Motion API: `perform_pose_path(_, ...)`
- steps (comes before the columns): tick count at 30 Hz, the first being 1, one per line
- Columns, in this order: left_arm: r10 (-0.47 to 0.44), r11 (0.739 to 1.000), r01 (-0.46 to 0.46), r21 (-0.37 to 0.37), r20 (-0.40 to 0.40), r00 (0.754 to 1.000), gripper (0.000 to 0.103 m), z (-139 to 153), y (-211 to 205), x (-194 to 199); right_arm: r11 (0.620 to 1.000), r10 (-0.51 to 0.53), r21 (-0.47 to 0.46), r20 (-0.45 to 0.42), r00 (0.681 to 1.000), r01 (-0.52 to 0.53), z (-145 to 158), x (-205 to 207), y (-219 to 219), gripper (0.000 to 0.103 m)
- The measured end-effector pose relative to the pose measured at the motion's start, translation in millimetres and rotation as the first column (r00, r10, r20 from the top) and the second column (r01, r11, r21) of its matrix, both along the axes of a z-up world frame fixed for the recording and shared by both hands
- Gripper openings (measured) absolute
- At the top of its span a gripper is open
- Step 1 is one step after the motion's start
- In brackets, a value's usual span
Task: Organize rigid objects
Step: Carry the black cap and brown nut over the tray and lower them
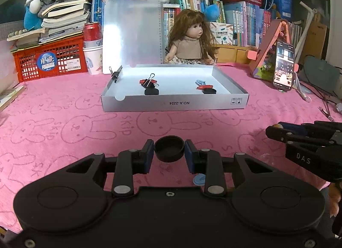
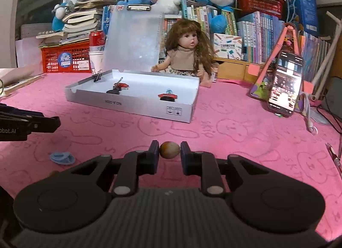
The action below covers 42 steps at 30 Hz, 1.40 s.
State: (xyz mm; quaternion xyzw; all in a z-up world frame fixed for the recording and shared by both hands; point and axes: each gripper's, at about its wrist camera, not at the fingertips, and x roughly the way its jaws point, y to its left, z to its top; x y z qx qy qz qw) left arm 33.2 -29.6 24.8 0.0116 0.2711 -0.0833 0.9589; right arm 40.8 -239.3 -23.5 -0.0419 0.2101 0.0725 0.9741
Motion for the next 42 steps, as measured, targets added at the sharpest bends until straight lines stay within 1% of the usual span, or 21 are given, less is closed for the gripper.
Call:
perform_pose_path(7,0.005,1.000,-0.005,0.008,0.009,1.000,0.030,6.2,1.4,9.9,0.999,0.007,0.047,-0.013,1.000,-0.007,9.3,14.2,5.4,0.025)
perform_pose_path(15,0.008,1.000,-0.008,0.010,0.029,1.000,0.030,19.5,1.5,27.2,0.997,0.005,0.080,-0.007,1.000,-0.004,21.4,28.2,8.3,0.025)
perform_pose_path(24,0.021,1.000,-0.021,-0.011,0.049,0.999,0.030,34.7,3.4,56.1,0.989,-0.003,0.145,-0.039,0.999,0.009,32.6,52.1,7.8,0.025)
perform_pose_path(29,0.032,0.999,-0.030,-0.041,0.037,0.999,0.030,40.1,6.2,75.9,0.987,-0.009,0.162,-0.055,0.998,0.018,36.4,64.6,7.1,0.025)
perform_pose_path(37,0.047,0.998,-0.047,-0.041,0.014,0.999,0.030,38.0,10.6,99.3,0.980,-0.023,0.197,-0.079,0.997,0.038,38.1,82.1,0.9,0.025)
perform_pose_path(42,0.052,0.997,-0.052,-0.057,-0.006,0.999,0.030,35.6,15.4,111.0,0.975,-0.029,0.217,-0.095,0.995,0.049,37.5,90.0,-3.3,0.025)
